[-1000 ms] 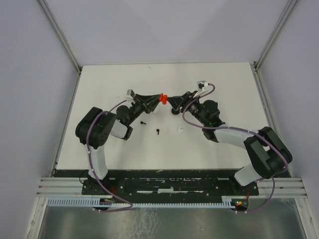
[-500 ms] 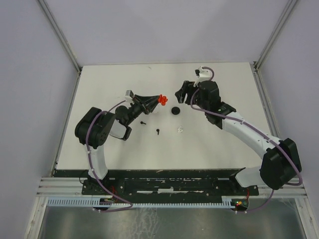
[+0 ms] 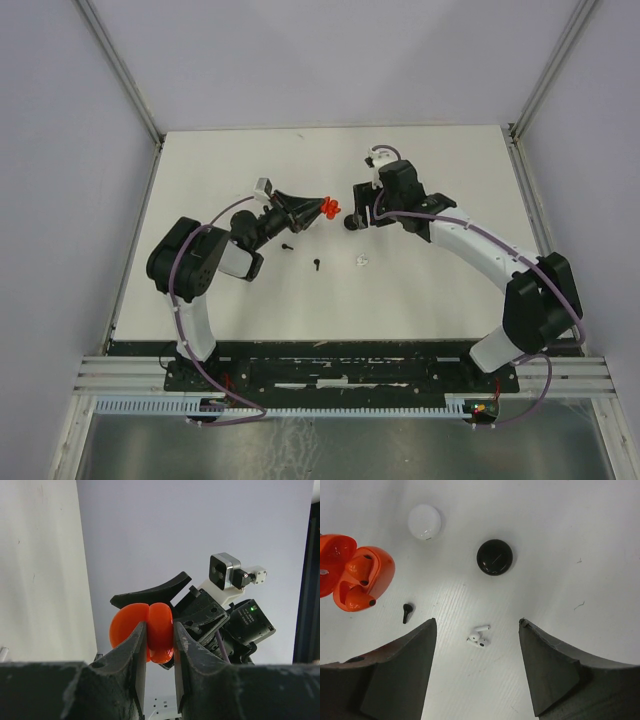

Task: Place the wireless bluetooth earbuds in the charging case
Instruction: Place the earbud in the charging case, then close the charging case.

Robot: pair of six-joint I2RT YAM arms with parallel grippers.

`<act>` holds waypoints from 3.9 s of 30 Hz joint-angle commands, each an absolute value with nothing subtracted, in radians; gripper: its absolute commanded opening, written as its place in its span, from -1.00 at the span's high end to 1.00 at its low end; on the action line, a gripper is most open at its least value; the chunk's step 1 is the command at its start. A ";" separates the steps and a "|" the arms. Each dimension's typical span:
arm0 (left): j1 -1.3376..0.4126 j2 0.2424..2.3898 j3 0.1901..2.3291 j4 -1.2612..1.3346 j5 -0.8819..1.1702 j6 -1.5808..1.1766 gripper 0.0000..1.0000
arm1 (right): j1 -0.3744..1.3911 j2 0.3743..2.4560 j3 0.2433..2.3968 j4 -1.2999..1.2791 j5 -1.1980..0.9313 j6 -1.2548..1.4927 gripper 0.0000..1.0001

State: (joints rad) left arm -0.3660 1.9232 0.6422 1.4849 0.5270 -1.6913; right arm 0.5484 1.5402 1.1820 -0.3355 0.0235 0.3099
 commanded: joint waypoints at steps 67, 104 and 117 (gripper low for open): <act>-0.416 1.792 0.595 1.498 0.163 -1.849 0.94 | 0.660 1.558 0.833 0.506 0.094 0.441 -0.52; -0.484 1.875 0.501 1.547 0.143 -1.959 0.94 | 0.777 1.763 0.786 1.008 0.419 0.057 -0.60; -0.482 1.896 0.510 1.567 0.154 -1.954 0.94 | 0.776 1.707 0.732 1.009 0.489 0.019 -0.63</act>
